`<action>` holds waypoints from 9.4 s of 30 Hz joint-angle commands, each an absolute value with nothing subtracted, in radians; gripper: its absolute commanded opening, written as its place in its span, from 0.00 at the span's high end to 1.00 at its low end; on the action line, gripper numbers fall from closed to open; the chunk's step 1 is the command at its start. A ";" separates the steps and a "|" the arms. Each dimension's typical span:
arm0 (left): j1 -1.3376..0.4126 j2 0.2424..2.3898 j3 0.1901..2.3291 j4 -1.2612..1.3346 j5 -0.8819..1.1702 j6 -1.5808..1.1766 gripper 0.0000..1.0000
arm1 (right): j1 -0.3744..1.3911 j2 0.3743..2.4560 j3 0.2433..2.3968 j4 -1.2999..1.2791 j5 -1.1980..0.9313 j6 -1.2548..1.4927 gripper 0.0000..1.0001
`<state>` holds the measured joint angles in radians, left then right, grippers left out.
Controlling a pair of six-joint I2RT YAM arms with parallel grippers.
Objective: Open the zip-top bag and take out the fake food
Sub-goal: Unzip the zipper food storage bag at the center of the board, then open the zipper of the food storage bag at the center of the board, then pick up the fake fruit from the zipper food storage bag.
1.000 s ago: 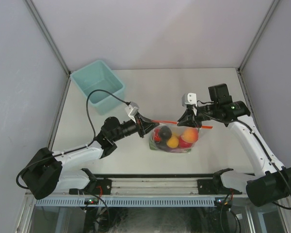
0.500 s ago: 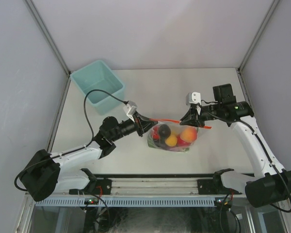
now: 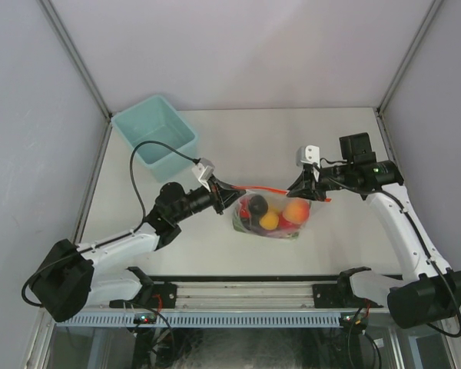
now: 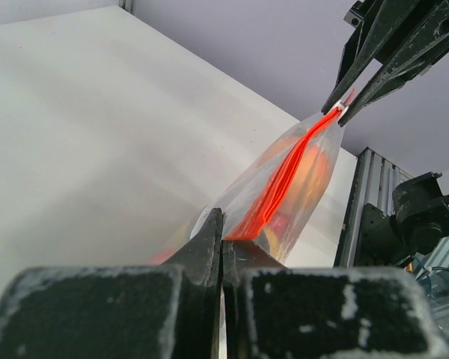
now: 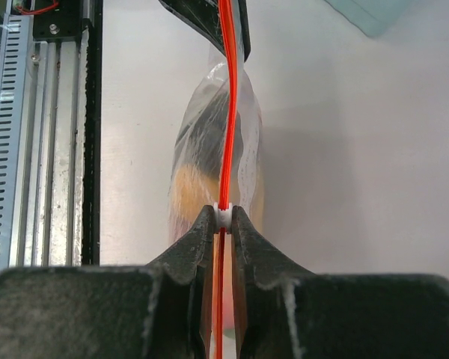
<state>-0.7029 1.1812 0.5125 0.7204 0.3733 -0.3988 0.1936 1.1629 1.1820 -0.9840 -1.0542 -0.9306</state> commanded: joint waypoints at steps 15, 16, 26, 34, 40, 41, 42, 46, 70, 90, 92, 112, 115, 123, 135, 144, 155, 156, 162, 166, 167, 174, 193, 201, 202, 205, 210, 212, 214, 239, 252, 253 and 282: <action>-0.661 1.120 0.570 0.664 0.368 -0.326 1.00 | 0.107 1.102 1.210 -0.972 -1.050 -0.943 1.00; -0.659 1.119 0.572 0.661 0.366 -0.326 1.00 | 0.104 1.100 1.211 -0.971 -1.049 -0.943 1.00; -0.648 1.097 0.584 0.625 0.357 -0.318 1.00 | 0.068 1.097 1.210 -0.973 -1.039 -0.949 1.00; -0.637 1.087 0.600 0.576 0.345 -0.298 1.00 | 0.043 1.098 1.211 -0.980 -1.019 -0.961 1.00; -0.631 1.088 0.618 0.546 0.347 -0.280 1.00 | 0.026 1.098 1.210 -0.985 -1.000 -0.971 1.00; -0.630 1.086 0.619 0.544 0.347 -0.280 1.00 | 0.023 1.099 1.210 -0.986 -0.998 -0.973 1.00; -0.628 1.086 0.620 0.541 0.347 -0.280 1.00 | 0.018 1.100 1.210 -0.988 -0.995 -0.976 1.00; -0.624 1.085 0.626 0.526 0.347 -0.276 1.00 | 0.009 1.100 1.210 -0.998 -0.987 -0.989 1.00; -0.566 1.066 0.669 0.443 0.365 -0.227 1.00 | -0.033 1.103 1.210 -1.050 -0.909 -1.060 1.00; -0.663 1.099 0.714 0.322 0.532 0.008 1.00 | 0.203 1.124 1.280 -0.987 -1.123 -0.805 0.28; -0.689 1.106 0.728 0.279 0.522 0.061 1.00 | 0.233 1.143 1.280 -0.918 -1.131 -0.690 0.29; -0.707 1.124 0.751 0.258 0.534 0.055 1.00 | 0.339 1.247 1.177 -0.545 -0.589 -0.309 0.48; -0.707 1.127 0.756 0.261 0.540 0.053 1.00 | 0.362 1.281 1.176 -0.544 -0.558 -0.334 0.48; -0.707 1.111 0.739 0.263 0.544 0.054 1.00 | 0.285 1.189 1.192 -0.615 -0.726 -0.465 0.46; -0.707 1.108 0.747 0.271 0.578 0.044 1.00 | 0.312 1.339 1.294 -0.678 -0.832 -0.509 0.30; -0.708 1.115 0.761 0.270 0.599 0.049 1.00 | 0.374 1.501 1.385 -0.788 -0.801 -0.633 0.45; -0.663 1.233 0.948 0.285 0.549 0.047 1.00 | 0.210 1.351 1.418 -0.785 -0.899 -0.557 1.00; -0.655 1.256 0.978 0.290 0.558 0.037 1.00 | 0.182 1.326 1.417 -0.776 -0.917 -0.543 1.00; -0.622 1.432 1.228 0.287 0.537 -0.046 0.99 | 0.091 1.212 1.412 -0.681 -0.931 -0.434 1.00; -0.614 1.599 1.387 0.283 0.525 -0.199 0.74 | 0.111 1.152 1.269 -0.518 -0.895 -0.324 1.00; -0.612 1.627 1.402 0.279 0.513 -0.236 0.67 | 0.127 1.139 1.213 -0.472 -0.881 -0.304 1.00; -0.538 1.508 1.020 0.439 0.240 -0.420 0.25 | 0.274 1.348 1.086 -0.407 -0.947 -0.216 1.00; -0.779 0.882 0.541 0.371 -0.051 -0.586 0.64 | 0.333 1.350 1.074 -0.368 -0.976 -0.195 1.00; -0.852 1.183 0.665 0.530 0.018 -0.588 0.64 | 0.342 1.345 1.069 -0.388 -0.955 -0.234 1.00; -0.852 1.210 0.677 0.527 -0.010 -0.599 0.63 | 0.342 1.346 1.069 -0.389 -0.952 -0.233 1.00; -0.860 1.235 0.684 0.475 -0.125 -0.644 0.59 | 0.342 1.344 1.070 -0.385 -0.922 -0.229 1.00; -0.944 1.161 0.637 0.325 -0.427 -0.744 0.41 | 0.339 1.357 1.069 -0.377 -0.878 -0.214 1.00; -0.963 1.151 0.628 0.274 -0.501 -0.823 0.31 | 0.343 1.366 1.069 -0.374 -0.877 -0.210 1.00; -0.963 1.170 0.635 0.270 -0.508 -0.844 0.25 | 0.349 1.371 1.069 -0.373 -0.874 -0.210 1.00; -0.766 1.121 0.586 0.228 0.030 -0.947 1.00 | 0.393 1.421 1.070 -0.392 -0.795 -0.257 1.00; -0.567 1.282 0.573 0.027 0.184 -0.763 0.95 | 0.368 1.387 1.026 -0.258 -0.862 -0.067 1.00; -0.568 1.250 0.568 0.001 0.124 -0.755 0.90 | 0.361 1.372 1.013 -0.237 -0.888 -0.053 1.00; -0.859 1.042 0.653 0.213 -0.164 -0.639 0.51 | 0.449 1.422 1.025 -0.269 -0.920 -0.109 1.00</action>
